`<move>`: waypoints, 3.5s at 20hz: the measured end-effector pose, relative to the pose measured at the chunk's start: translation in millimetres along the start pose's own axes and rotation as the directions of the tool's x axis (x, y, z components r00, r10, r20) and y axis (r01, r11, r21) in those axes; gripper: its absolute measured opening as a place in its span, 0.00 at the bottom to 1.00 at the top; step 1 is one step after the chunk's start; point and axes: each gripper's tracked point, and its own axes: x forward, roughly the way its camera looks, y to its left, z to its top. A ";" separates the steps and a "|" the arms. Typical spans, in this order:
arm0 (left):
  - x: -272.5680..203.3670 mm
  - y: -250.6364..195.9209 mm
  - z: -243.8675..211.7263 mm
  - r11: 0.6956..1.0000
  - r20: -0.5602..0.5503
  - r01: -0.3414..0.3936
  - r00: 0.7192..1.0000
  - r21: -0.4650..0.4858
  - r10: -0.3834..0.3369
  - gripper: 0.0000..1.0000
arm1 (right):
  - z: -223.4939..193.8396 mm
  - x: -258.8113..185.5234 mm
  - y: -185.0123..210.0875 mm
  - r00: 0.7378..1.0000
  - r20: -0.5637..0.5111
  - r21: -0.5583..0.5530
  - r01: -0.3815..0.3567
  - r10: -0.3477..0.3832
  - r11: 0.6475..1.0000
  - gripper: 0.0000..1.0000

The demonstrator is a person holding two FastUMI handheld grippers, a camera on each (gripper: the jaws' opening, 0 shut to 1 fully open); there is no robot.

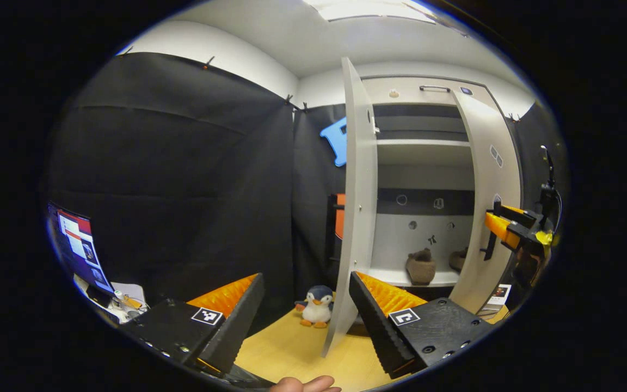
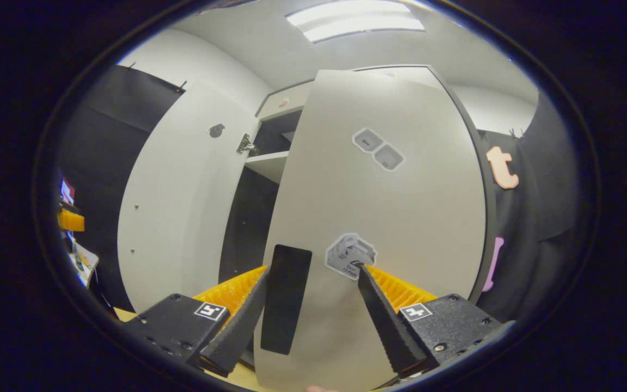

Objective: Grab one shoe with the right hand and put it into the shoe cabinet, grab the other shoe with the left hand and put it into the shoe cabinet; then close the right door with the right hand and the left door with the left hand.

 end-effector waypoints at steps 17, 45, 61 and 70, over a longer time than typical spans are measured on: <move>96.2 -21.5 -25.8 0.970 -0.035 0.244 0.969 -0.017 -0.245 0.94 | -5.1 -58.2 9.4 0.990 -0.139 -0.075 0.018 -0.028 0.997 0.99; 42.7 -201.8 -12.2 0.876 -0.094 0.474 0.872 -0.086 -0.481 0.95 | -100.8 -155.5 -4.2 0.836 -0.462 0.178 0.413 -0.295 0.893 1.00; 32.5 -190.7 -36.9 0.894 -0.158 0.438 0.880 -0.095 -0.448 0.95 | -102.8 -167.4 9.3 0.831 -0.478 0.117 0.381 -0.284 0.917 1.00; 25.7 -192.0 -63.8 0.885 -0.247 0.449 0.850 -0.126 -0.466 0.95 | -111.6 -174.7 19.4 0.814 -0.514 0.117 0.379 -0.270 0.918 1.00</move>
